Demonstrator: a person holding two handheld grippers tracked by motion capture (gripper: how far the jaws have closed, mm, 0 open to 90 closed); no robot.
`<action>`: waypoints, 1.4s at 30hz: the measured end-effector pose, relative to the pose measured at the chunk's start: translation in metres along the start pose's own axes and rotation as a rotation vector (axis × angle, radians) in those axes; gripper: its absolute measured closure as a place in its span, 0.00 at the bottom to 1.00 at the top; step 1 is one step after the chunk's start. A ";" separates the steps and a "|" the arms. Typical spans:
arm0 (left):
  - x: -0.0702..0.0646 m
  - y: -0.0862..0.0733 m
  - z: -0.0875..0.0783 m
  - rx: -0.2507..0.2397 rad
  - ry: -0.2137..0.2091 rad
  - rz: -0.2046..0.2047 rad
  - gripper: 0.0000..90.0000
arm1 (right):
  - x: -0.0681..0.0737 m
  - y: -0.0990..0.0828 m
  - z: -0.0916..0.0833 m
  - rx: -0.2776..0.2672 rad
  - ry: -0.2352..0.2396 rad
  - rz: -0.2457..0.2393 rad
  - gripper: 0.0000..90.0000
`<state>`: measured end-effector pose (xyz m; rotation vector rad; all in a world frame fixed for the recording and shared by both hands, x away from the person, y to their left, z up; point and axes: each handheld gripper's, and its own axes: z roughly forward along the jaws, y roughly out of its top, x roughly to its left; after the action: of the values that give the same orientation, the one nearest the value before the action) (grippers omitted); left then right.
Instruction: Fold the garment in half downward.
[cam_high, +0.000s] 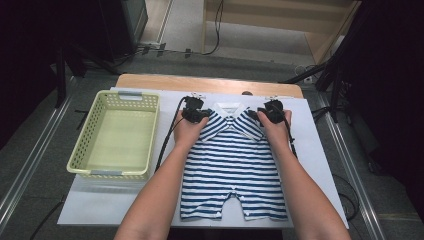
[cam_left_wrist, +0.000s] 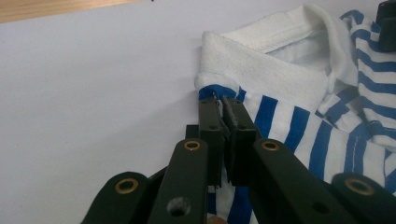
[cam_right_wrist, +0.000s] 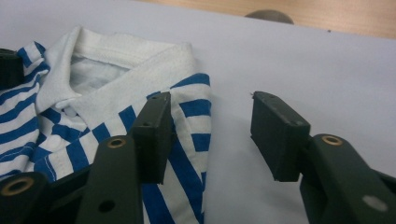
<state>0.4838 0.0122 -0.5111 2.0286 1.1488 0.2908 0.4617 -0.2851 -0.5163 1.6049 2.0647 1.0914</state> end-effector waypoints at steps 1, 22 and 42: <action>0.000 0.000 0.000 -0.001 0.001 0.001 0.98 | 0.000 0.000 0.000 0.009 0.001 -0.006 0.54; -0.004 0.005 -0.026 -0.069 0.015 0.049 0.98 | 0.007 0.000 -0.018 -0.002 0.026 -0.079 0.95; -0.023 0.028 -0.083 -0.276 0.074 0.113 0.98 | 0.030 0.021 -0.086 -0.294 0.020 -0.164 0.96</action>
<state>0.4445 0.0282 -0.4306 1.8523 0.9800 0.5537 0.4106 -0.2876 -0.4381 1.2668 1.9022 1.2846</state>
